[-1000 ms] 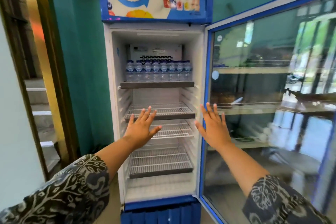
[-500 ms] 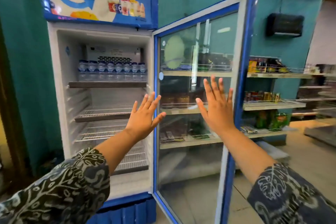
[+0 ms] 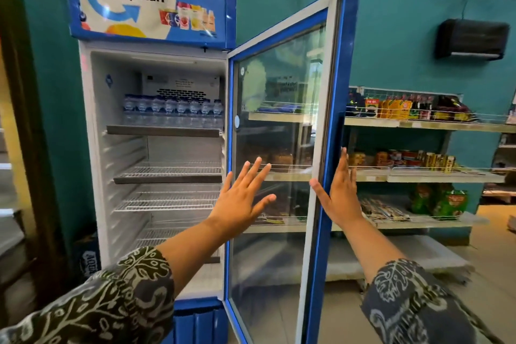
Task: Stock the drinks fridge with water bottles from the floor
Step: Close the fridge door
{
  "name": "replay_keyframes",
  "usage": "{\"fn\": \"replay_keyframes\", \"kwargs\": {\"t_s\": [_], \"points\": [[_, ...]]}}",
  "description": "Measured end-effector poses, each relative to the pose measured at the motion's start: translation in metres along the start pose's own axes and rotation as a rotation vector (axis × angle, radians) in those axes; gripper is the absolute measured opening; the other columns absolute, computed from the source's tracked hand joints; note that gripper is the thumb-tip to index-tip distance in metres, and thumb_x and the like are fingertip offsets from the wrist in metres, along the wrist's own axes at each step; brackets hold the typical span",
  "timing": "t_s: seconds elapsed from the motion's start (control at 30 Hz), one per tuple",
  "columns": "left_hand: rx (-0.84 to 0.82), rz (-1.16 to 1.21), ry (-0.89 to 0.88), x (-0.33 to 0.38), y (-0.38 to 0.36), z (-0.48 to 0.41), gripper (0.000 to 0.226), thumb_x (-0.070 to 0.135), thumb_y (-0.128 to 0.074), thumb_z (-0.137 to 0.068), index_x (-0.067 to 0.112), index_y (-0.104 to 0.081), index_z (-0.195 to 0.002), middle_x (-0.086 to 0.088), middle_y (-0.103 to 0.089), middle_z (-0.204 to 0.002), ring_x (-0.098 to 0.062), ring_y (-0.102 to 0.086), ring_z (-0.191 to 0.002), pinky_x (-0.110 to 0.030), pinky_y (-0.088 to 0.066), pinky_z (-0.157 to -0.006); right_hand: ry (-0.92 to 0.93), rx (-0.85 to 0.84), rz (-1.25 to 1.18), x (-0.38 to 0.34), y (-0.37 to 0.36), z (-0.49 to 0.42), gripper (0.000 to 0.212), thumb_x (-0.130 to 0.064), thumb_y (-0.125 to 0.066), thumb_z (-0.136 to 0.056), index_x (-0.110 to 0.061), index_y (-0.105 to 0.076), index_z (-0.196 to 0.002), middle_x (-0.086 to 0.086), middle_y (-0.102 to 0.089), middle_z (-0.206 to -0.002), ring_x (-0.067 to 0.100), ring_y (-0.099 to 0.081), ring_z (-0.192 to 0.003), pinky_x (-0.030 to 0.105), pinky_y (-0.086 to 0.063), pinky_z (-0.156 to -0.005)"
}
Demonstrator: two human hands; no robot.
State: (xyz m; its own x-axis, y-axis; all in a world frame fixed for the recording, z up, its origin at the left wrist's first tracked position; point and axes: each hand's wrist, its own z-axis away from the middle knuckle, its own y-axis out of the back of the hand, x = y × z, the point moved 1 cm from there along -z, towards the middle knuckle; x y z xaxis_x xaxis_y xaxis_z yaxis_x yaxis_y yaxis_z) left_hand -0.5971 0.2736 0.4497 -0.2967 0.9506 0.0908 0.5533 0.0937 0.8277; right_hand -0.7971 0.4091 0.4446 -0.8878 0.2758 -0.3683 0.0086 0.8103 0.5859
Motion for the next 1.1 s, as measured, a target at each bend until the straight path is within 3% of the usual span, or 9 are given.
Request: {"fn": "replay_keyframes", "kwargs": {"t_s": [0.27, 0.37, 0.47, 0.6, 0.77, 0.9, 1.0, 1.1], "points": [[0.029, -0.097, -0.09, 0.004, 0.009, -0.002, 0.068, 0.069, -0.004, -0.082, 0.042, 0.02, -0.14, 0.017, 0.029, -0.149, -0.008, 0.025, -0.141, -0.035, 0.016, -0.116, 0.114, 0.124, -0.214, -0.019, -0.02, 0.003, 0.093, -0.077, -0.027, -0.082, -0.027, 0.015, -0.148, -0.003, 0.01, -0.159, 0.015, 0.004, -0.147, 0.049, -0.007, -0.119], [0.098, -0.031, -0.125, 0.004, 0.016, -0.003, 0.068, 0.072, -0.004, -0.083, 0.044, 0.019, -0.14, 0.021, 0.029, -0.149, -0.003, 0.024, -0.141, -0.029, 0.016, -0.115, 0.176, 0.11, -0.257, -0.036, -0.027, 0.01, 0.094, -0.077, -0.026, -0.082, -0.021, 0.013, -0.149, -0.002, 0.009, -0.159, 0.015, 0.004, -0.147, 0.049, -0.006, -0.119], [0.187, 0.057, -0.155, 0.001, 0.024, 0.002, 0.067, 0.068, -0.012, -0.088, 0.044, 0.017, -0.143, 0.023, 0.023, -0.152, -0.002, 0.018, -0.143, -0.022, 0.013, -0.116, 0.285, 0.098, -0.257, -0.056, -0.037, 0.013, 0.087, -0.074, -0.022, -0.086, -0.027, 0.017, -0.147, -0.008, 0.012, -0.159, 0.017, 0.002, -0.148, 0.049, -0.005, -0.119], [0.255, 0.055, -0.16, -0.016, 0.034, 0.017, 0.066, 0.066, -0.014, -0.089, 0.044, 0.017, -0.144, 0.024, 0.022, -0.152, -0.003, 0.014, -0.144, -0.022, 0.01, -0.118, 0.384, 0.081, -0.28, -0.091, -0.061, 0.011, 0.077, -0.069, -0.018, -0.089, -0.032, 0.016, -0.147, -0.015, 0.014, -0.157, 0.015, 0.005, -0.147, 0.046, -0.004, -0.12], [0.296, 0.01, -0.017, -0.065, 0.054, 0.048, 0.069, 0.068, -0.012, -0.089, 0.037, 0.015, -0.144, 0.023, 0.02, -0.152, 0.001, 0.014, -0.143, -0.018, 0.011, -0.115, 0.532, 0.019, -0.322, -0.144, -0.094, 0.006, 0.069, -0.066, -0.015, -0.091, -0.035, 0.012, -0.147, -0.02, 0.014, -0.156, 0.015, 0.004, -0.147, 0.05, -0.006, -0.119], [0.329, -0.065, 0.085, -0.117, 0.073, 0.078, 0.077, 0.072, -0.008, -0.086, 0.028, 0.017, -0.144, 0.018, 0.018, -0.152, 0.002, 0.016, -0.142, -0.021, 0.011, -0.116, 0.614, -0.029, -0.305, -0.195, -0.135, -0.001, 0.07, -0.068, -0.01, -0.09, -0.035, 0.016, -0.146, -0.019, 0.019, -0.155, 0.015, 0.009, -0.147, 0.049, 0.003, -0.118], [0.324, -0.101, 0.119, -0.158, 0.084, 0.094, 0.079, 0.072, -0.011, -0.086, 0.028, 0.02, -0.144, 0.017, 0.024, -0.151, -0.001, 0.015, -0.143, -0.03, 0.003, -0.119, 0.612, -0.028, -0.304, -0.234, -0.171, -0.007, 0.068, -0.067, -0.009, -0.09, -0.038, 0.018, -0.145, -0.021, 0.022, -0.153, 0.011, 0.015, -0.145, 0.054, 0.005, -0.116], [0.303, -0.112, 0.103, -0.2, 0.092, 0.104, 0.083, 0.071, -0.019, -0.086, 0.027, 0.02, -0.144, 0.008, 0.027, -0.153, -0.004, 0.011, -0.144, -0.032, -0.006, -0.119, 0.602, -0.016, -0.331, -0.275, -0.207, -0.012, 0.066, -0.066, -0.006, -0.09, -0.038, 0.018, -0.145, -0.023, 0.022, -0.153, 0.01, 0.016, -0.145, 0.05, 0.008, -0.116]]}}
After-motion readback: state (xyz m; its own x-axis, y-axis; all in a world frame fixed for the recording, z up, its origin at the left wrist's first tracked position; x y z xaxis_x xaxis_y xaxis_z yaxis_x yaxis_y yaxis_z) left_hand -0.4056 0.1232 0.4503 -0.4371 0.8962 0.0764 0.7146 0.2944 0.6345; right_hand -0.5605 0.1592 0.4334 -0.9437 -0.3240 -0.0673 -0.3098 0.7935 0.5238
